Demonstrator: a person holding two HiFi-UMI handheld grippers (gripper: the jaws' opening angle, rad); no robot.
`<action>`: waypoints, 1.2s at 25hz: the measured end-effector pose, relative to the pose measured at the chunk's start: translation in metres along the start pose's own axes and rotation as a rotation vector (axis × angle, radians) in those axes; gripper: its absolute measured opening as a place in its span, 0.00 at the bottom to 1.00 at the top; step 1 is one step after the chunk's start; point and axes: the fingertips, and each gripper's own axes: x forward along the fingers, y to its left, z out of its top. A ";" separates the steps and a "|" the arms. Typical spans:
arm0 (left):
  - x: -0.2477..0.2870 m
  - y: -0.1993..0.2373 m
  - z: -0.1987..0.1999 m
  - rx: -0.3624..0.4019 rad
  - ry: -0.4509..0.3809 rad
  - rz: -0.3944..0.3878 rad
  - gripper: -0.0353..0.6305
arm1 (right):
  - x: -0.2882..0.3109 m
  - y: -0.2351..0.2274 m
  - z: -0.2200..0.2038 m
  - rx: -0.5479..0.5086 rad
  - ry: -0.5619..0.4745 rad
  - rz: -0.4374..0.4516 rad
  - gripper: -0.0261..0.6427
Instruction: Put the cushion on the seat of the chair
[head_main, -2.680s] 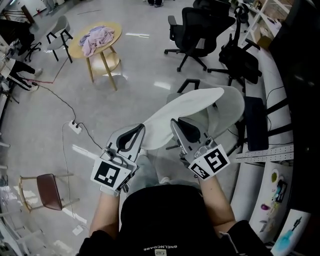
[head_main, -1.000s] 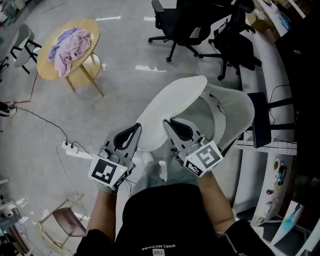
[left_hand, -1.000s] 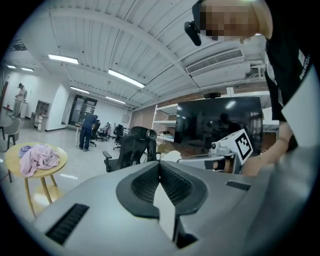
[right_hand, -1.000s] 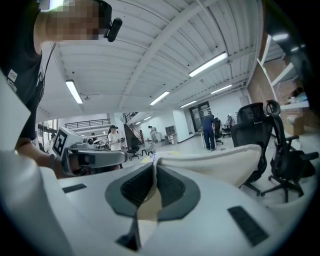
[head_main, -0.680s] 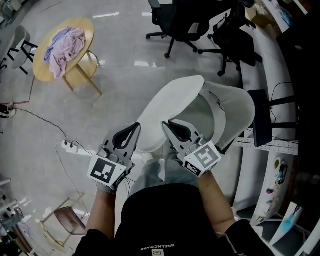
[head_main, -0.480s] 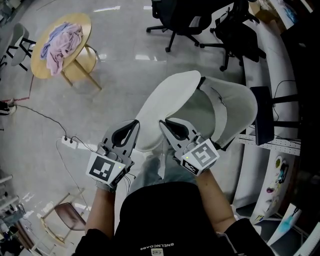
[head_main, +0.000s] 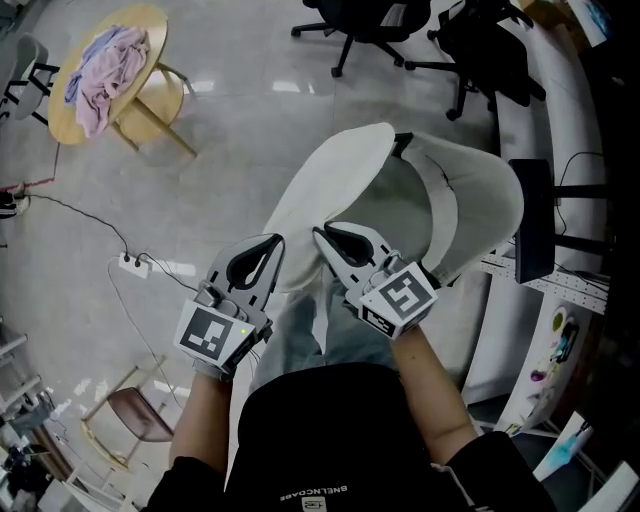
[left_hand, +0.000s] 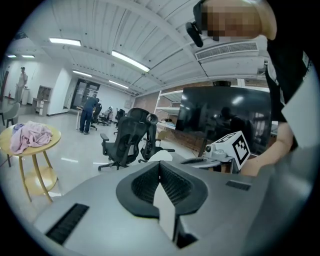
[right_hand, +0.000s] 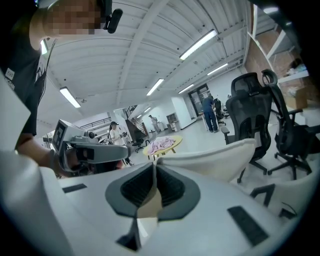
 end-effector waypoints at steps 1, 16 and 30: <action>0.003 0.000 -0.004 -0.003 0.007 0.002 0.07 | 0.000 -0.003 -0.004 0.002 0.009 0.004 0.08; 0.042 0.003 -0.067 -0.063 0.092 0.021 0.07 | -0.003 -0.047 -0.074 0.053 0.142 0.042 0.08; 0.068 0.002 -0.116 -0.142 0.130 0.051 0.07 | -0.012 -0.082 -0.127 0.066 0.247 0.064 0.08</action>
